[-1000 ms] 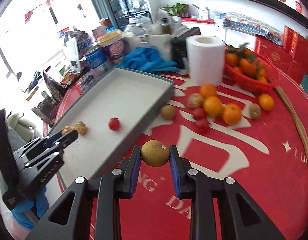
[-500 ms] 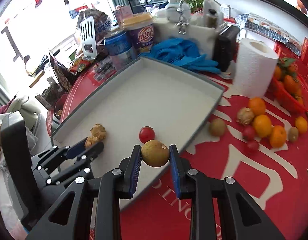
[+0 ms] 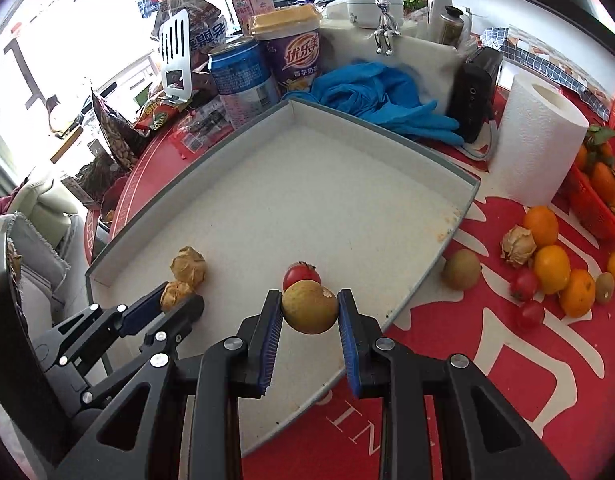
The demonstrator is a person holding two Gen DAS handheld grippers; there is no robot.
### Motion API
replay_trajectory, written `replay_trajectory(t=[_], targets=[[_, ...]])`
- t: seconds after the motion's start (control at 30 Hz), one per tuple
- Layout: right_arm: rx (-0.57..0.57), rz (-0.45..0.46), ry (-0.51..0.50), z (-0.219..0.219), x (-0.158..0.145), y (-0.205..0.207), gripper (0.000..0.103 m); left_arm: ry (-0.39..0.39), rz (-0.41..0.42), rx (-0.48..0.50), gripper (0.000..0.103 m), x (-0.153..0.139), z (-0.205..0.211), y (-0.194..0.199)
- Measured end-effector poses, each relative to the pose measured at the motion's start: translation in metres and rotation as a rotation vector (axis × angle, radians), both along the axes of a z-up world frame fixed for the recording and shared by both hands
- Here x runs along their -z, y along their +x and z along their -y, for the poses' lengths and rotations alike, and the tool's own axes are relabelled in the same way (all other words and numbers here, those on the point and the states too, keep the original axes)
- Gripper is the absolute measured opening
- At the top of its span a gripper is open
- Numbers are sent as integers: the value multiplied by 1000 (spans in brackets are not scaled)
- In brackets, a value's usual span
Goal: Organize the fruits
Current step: 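Set the physalis beside the first one with the left gripper while the right releases the kiwi, then move both grippers back toward the fruits on the table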
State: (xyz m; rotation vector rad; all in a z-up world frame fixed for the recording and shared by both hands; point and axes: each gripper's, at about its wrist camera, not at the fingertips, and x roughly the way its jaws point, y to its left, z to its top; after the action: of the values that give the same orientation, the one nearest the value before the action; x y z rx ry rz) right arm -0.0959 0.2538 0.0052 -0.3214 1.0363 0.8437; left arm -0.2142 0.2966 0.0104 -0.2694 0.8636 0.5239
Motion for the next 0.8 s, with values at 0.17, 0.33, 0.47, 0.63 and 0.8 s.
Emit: replay_trajectory(t=[0.17,0.33,0.47,0.63,0.8], targets=[[-18,21,-7,-5,-1,-3,29,5,-2,-8,24,1,2,0],[-23,7,-9,-10,1,-1,30,-2,2,-4,44,0,0,-1],[0,-14,22,-6,-2,4,94,14,20,-25,74,-7,-2,-6],[41,36,91,11,-24,6,102,52,22,-6,78,-19,5,-6],[144,23,117,51,-32,24,102,79,21,57,80,-29,27,1]])
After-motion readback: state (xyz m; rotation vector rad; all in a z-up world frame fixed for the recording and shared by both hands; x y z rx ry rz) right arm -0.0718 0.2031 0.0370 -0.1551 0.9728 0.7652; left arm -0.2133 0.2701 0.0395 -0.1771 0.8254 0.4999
